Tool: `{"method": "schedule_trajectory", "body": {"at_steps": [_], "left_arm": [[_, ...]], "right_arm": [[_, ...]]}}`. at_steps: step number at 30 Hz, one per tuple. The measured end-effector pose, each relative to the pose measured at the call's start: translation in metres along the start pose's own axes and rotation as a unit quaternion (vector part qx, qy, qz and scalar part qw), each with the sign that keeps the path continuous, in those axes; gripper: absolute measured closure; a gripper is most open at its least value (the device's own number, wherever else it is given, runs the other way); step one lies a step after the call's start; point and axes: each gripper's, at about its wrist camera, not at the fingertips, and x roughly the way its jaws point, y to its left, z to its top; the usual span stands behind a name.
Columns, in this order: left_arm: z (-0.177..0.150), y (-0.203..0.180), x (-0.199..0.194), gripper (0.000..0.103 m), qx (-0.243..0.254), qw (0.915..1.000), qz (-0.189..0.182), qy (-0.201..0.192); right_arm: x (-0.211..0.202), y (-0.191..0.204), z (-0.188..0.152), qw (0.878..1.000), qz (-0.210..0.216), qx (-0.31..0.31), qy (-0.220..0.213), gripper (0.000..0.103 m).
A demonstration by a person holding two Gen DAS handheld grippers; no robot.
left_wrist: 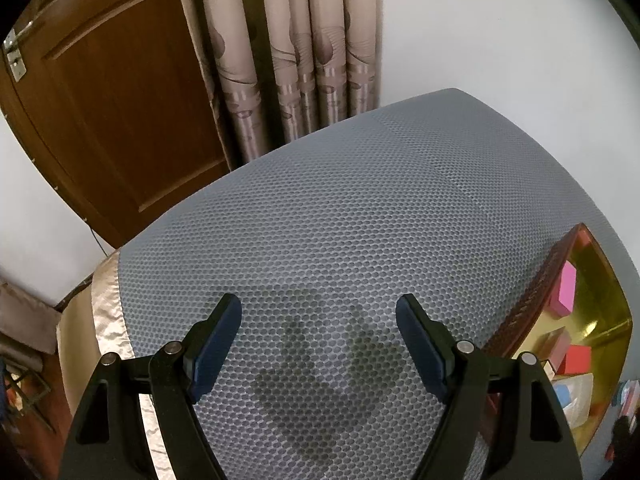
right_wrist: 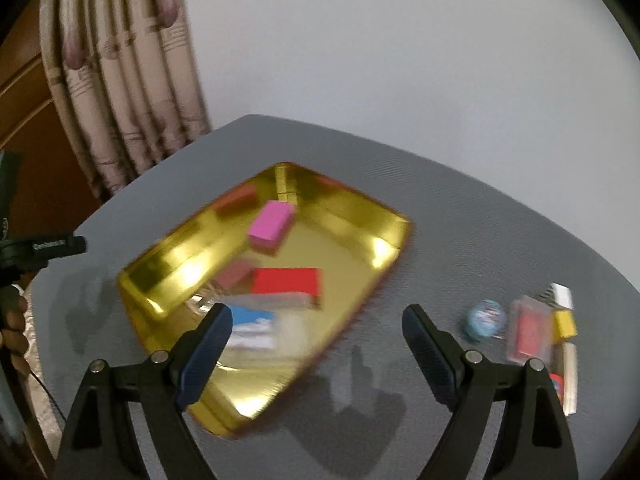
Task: Organize rigid objects
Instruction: 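Carry the clear plastic box into the gold tin and open the right gripper, then grasp the silver ribbed metal case with the right gripper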
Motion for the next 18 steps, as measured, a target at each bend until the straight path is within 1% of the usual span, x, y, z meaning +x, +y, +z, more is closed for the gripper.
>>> {"method": "schedule_trajectory", "body": {"at_steps": [3, 6, 10, 13, 15, 16, 17, 18], "left_arm": [[0.000, -0.002, -0.001, 0.026, 0.004, 1.0000, 0.002, -0.002], [-0.001, -0.005, -0.003, 0.026, 0.009, 0.9999, 0.005, -0.007], [-0.003, -0.009, -0.006, 0.026, 0.018, 0.9997, 0.008, -0.011], [-0.004, -0.013, -0.007, 0.026, 0.027, 0.9995, 0.011, -0.015], [-0.005, -0.016, -0.008, 0.026, 0.034, 0.9992, 0.011, -0.017], [-0.006, -0.017, -0.009, 0.026, 0.036, 0.9991, 0.011, -0.018], [-0.007, -0.018, -0.009, 0.026, 0.038, 0.9990, 0.012, -0.020], [-0.008, -0.019, -0.010, 0.026, 0.041, 0.9989, 0.013, -0.021]], "right_arm": [[-0.010, -0.035, -0.010, 0.999, -0.026, 0.022, -0.005, 0.013], [-0.020, -0.076, -0.022, 0.997, -0.060, 0.057, -0.008, 0.013], [-0.028, -0.133, -0.041, 0.988, -0.110, 0.107, -0.007, 0.014], [-0.028, -0.165, -0.055, 0.983, -0.140, 0.121, 0.004, 0.015], [-0.023, -0.180, -0.061, 0.980, -0.155, 0.122, 0.015, 0.024], [-0.021, -0.184, -0.064, 0.979, -0.160, 0.123, 0.022, 0.037], [-0.018, -0.191, -0.068, 0.979, -0.159, 0.126, 0.032, 0.047], [-0.014, -0.195, -0.071, 0.978, -0.157, 0.131, 0.039, 0.051]]}}
